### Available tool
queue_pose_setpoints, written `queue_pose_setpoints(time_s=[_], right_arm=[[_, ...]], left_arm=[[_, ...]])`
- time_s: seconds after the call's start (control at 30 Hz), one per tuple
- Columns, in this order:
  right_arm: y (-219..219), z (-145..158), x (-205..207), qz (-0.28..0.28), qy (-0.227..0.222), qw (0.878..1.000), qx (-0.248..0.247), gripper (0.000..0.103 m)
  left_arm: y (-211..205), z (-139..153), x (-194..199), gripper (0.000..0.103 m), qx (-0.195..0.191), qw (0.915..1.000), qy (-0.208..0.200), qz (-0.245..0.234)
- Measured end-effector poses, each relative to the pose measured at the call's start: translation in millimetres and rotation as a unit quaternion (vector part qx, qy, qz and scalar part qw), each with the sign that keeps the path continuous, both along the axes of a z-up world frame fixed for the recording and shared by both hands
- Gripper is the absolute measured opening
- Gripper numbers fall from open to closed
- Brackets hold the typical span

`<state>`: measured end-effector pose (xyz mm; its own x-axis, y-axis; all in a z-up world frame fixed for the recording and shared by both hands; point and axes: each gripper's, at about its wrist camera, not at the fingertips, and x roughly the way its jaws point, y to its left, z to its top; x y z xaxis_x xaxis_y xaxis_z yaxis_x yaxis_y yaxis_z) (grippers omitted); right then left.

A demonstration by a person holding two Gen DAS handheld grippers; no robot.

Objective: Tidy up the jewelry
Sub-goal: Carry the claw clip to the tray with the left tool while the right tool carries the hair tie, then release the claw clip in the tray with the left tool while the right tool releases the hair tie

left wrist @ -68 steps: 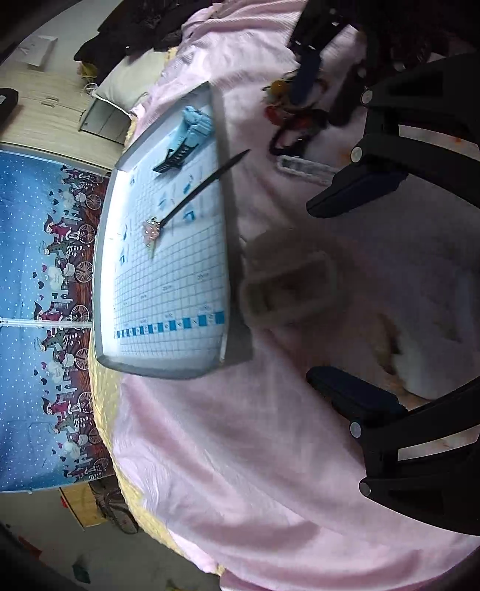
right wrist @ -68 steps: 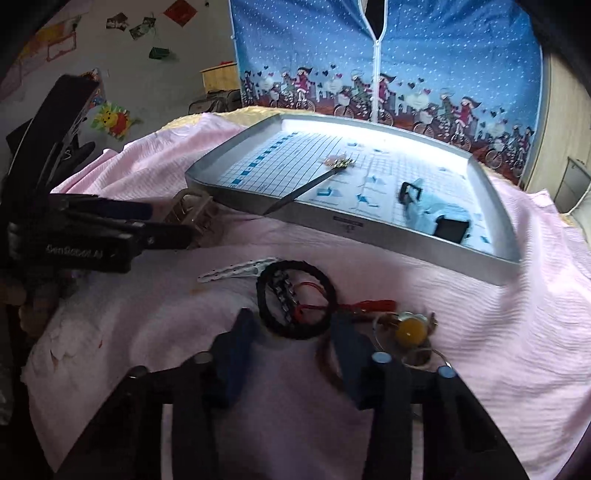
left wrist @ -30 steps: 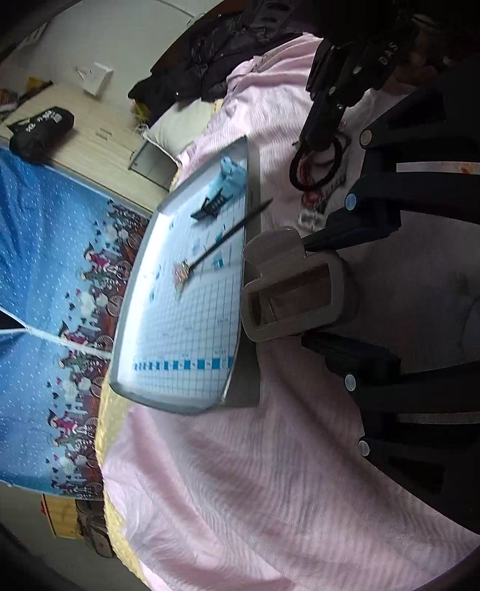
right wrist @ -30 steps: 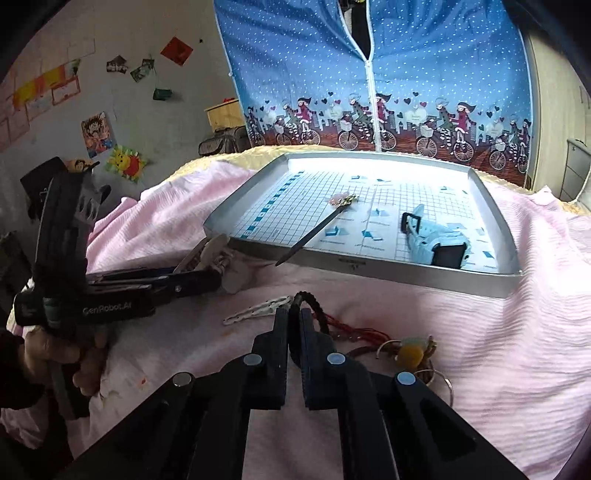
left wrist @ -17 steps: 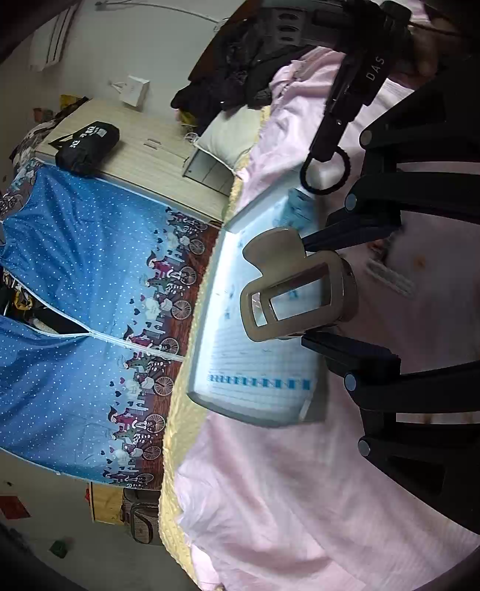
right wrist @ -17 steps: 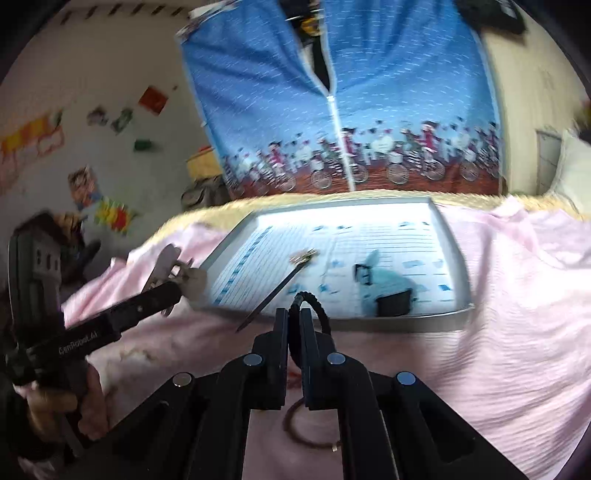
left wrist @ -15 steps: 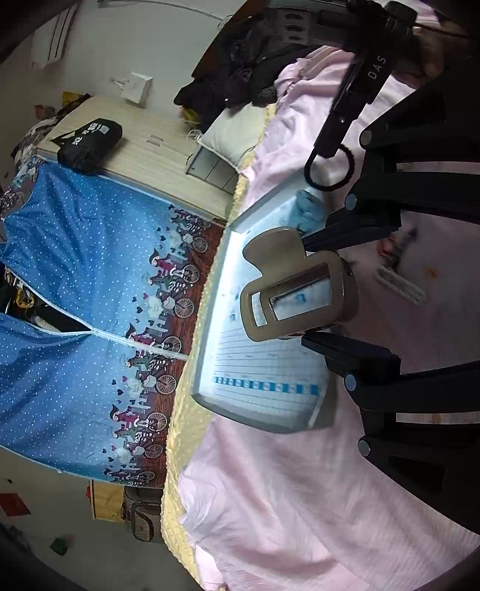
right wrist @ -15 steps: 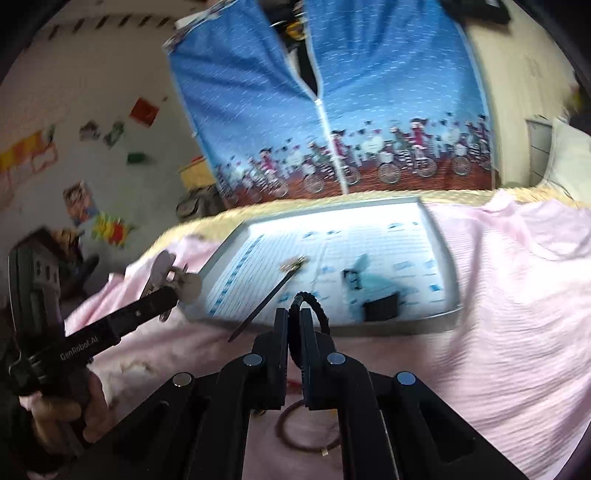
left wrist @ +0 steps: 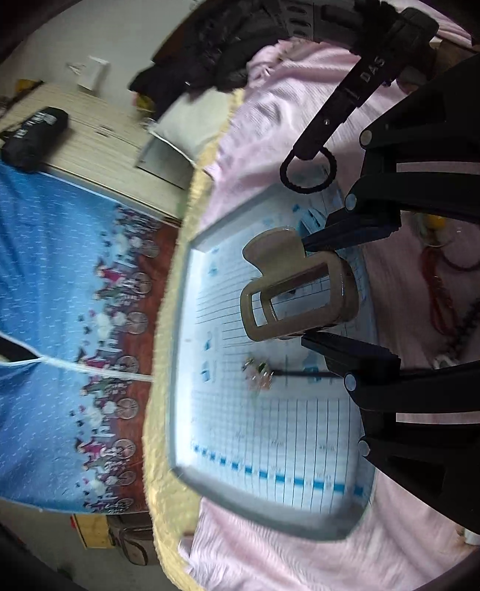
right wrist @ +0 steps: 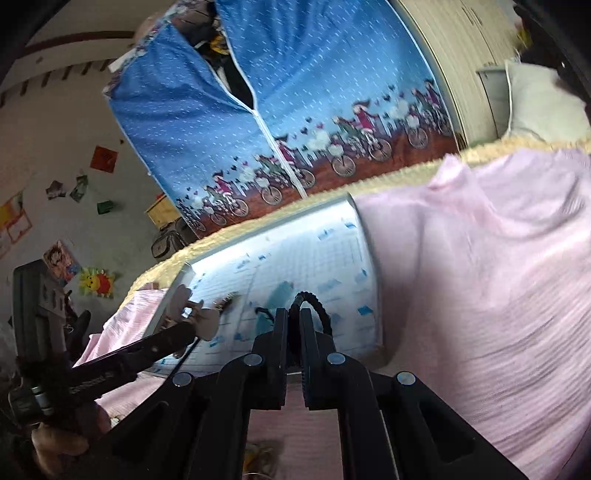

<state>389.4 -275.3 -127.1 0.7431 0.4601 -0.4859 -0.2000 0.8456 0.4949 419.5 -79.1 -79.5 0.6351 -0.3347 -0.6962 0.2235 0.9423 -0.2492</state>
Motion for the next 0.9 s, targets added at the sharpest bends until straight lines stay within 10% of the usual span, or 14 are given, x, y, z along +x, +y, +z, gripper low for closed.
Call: queue_pose_setpoints(time_s=[0.6, 0.9], right_arm=[[-4.1, -21.3, 8.3, 0.001, 0.046, 0.999, 0.012, 0.011], [-2.5, -5.8, -0.9, -0.028, 0.016, 0.999, -0.036, 0.069]], left_arm=[[4.8, -24.9, 10.1, 0.046, 0.01, 0.9988, 0.019, 0.044], [17.3, 2.7, -18.5, 0.076, 0.032, 0.9951, -0.029, 0.089]])
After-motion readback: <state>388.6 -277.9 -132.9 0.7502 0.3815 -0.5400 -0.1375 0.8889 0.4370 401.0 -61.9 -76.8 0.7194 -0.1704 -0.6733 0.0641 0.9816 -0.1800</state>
